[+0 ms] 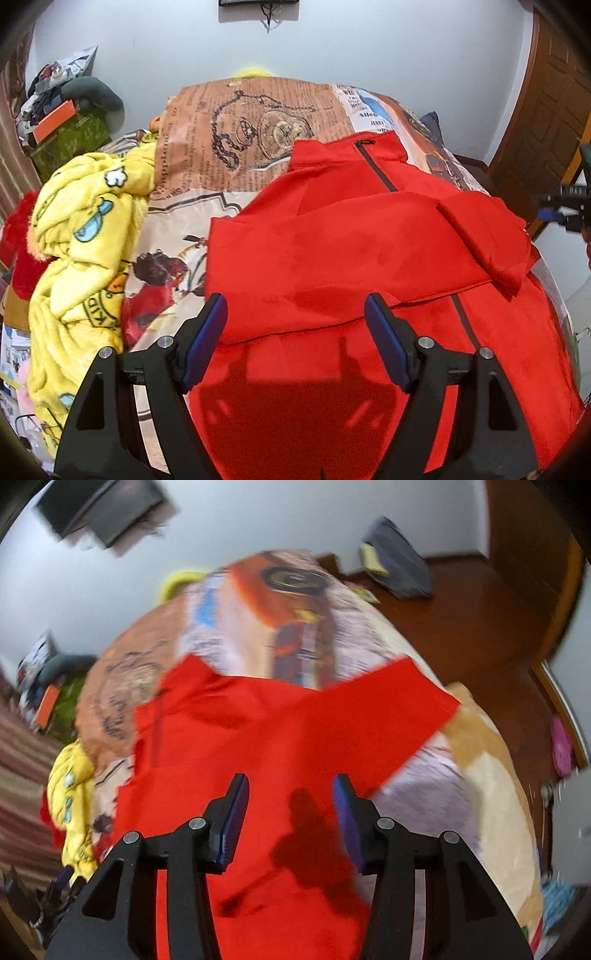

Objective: Fold large clothes

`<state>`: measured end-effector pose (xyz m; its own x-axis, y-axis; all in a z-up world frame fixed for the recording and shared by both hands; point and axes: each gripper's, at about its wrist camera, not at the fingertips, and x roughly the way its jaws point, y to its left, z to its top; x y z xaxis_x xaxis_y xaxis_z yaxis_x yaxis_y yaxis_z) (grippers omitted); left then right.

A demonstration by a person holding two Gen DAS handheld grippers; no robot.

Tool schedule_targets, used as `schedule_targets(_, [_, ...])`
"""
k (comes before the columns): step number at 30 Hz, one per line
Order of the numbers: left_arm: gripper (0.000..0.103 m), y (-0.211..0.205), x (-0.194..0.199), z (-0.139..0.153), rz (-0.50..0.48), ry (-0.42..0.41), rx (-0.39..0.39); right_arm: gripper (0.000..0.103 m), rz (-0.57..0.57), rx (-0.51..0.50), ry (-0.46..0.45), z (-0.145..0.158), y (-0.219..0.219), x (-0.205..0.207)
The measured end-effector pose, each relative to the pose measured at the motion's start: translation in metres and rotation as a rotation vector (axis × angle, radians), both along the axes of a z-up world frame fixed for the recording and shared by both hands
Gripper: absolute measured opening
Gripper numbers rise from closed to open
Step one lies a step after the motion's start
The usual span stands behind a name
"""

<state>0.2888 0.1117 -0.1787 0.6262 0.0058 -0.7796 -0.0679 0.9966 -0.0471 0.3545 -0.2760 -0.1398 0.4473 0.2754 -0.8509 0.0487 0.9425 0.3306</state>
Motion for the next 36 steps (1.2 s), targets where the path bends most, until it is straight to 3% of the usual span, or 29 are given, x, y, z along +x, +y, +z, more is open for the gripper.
schedule_targets(8, [0.076,-0.023,0.025,-0.023,-0.014,0.045,0.017,0.044,-0.140,0.096,0.132,-0.062,-0.065,0.021])
schedule_targets(14, [0.076,-0.034,0.042,-0.038,-0.017,0.069,0.034,0.044,-0.156,0.175,0.091,-0.077,-0.072,0.042])
schedule_targets(19, [0.076,-0.034,0.049,-0.047,-0.004,0.086,0.040,0.046,-0.153,0.123,0.070,-0.083,-0.063,0.058])
schedule_targets(20, [0.076,-0.033,0.049,-0.049,-0.001,0.090,0.039,0.043,-0.139,0.082,0.061,-0.082,-0.059,0.061])
schedule_targets(21, [0.076,-0.033,0.049,-0.049,0.001,0.093,0.038,0.035,-0.129,0.045,0.050,-0.081,-0.057,0.061])
schedule_targets(22, [0.076,-0.033,0.049,-0.050,0.002,0.094,0.040,0.019,-0.108,0.004,0.040,-0.080,-0.052,0.061])
schedule_targets(24, [0.076,-0.033,0.047,-0.050,0.003,0.095,0.050,0.006,-0.077,-0.027,0.042,-0.079,-0.045,0.060])
schedule_targets(28, [0.076,-0.032,0.038,-0.041,-0.006,0.073,0.073,0.004,-0.051,-0.011,-0.014,-0.056,-0.036,0.050])
schedule_targets(36, [0.076,-0.016,0.016,-0.009,0.007,0.010,0.049,0.004,0.150,0.014,-0.200,0.048,0.035,0.015])
